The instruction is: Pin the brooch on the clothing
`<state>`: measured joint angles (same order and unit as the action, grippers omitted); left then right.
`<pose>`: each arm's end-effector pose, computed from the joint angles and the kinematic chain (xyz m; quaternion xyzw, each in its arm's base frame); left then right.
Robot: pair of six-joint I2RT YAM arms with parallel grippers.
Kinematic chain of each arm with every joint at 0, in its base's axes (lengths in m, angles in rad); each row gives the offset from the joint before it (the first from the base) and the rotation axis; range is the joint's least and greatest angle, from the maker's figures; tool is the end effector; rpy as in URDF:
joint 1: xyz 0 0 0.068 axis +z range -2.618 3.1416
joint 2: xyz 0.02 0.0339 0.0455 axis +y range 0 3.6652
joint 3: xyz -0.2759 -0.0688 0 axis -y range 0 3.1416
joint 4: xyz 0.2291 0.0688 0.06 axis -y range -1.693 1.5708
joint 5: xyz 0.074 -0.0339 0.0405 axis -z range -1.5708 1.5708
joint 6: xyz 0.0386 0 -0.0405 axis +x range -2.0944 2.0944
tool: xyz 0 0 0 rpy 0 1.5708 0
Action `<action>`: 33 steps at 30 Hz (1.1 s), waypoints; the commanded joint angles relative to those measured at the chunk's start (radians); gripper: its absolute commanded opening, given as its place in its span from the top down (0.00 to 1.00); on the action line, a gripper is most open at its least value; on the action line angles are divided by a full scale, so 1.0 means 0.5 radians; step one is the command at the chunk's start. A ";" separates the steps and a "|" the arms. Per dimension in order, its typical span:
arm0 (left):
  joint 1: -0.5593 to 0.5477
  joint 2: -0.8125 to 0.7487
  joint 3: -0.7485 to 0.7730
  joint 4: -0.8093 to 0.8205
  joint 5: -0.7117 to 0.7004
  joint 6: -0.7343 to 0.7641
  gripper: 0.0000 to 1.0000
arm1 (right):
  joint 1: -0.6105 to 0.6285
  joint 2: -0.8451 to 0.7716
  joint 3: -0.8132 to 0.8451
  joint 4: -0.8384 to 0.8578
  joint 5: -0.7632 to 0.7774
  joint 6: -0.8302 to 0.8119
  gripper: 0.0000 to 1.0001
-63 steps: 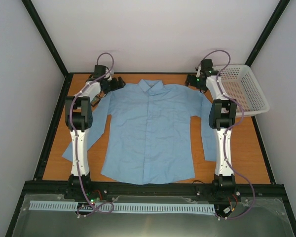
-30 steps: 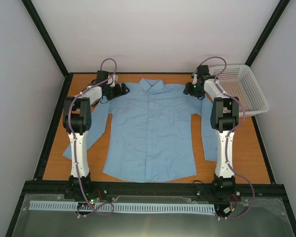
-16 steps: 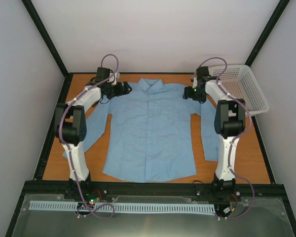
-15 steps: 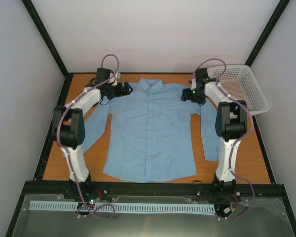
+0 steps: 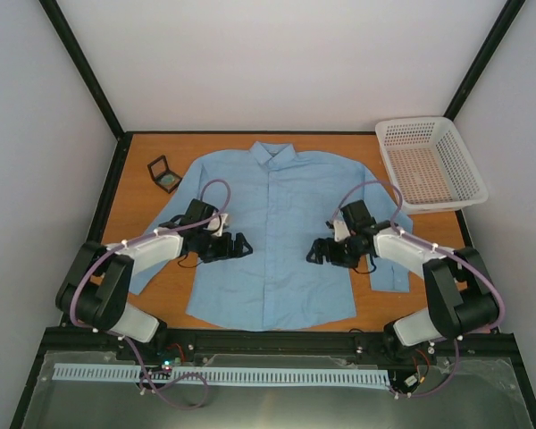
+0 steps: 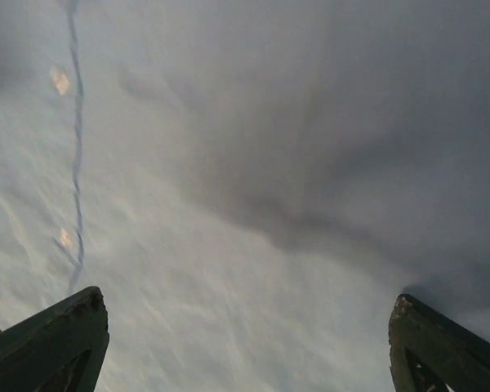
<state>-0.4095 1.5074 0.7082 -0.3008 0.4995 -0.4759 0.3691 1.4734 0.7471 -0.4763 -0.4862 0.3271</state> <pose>0.2258 -0.1182 0.1703 0.0263 0.9436 -0.3140 0.1012 0.2203 0.1046 0.1799 -0.0641 0.9531 0.2831 0.0863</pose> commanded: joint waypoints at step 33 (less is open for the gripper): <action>0.898 0.313 1.118 -0.307 -1.367 -0.206 0.12 | -0.076 -0.294 0.501 -0.116 0.302 -0.187 0.00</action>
<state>-0.0334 1.5066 1.1770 -0.4484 -0.1410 -0.5922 0.3359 1.3197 1.0176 -0.5156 -0.3328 0.2749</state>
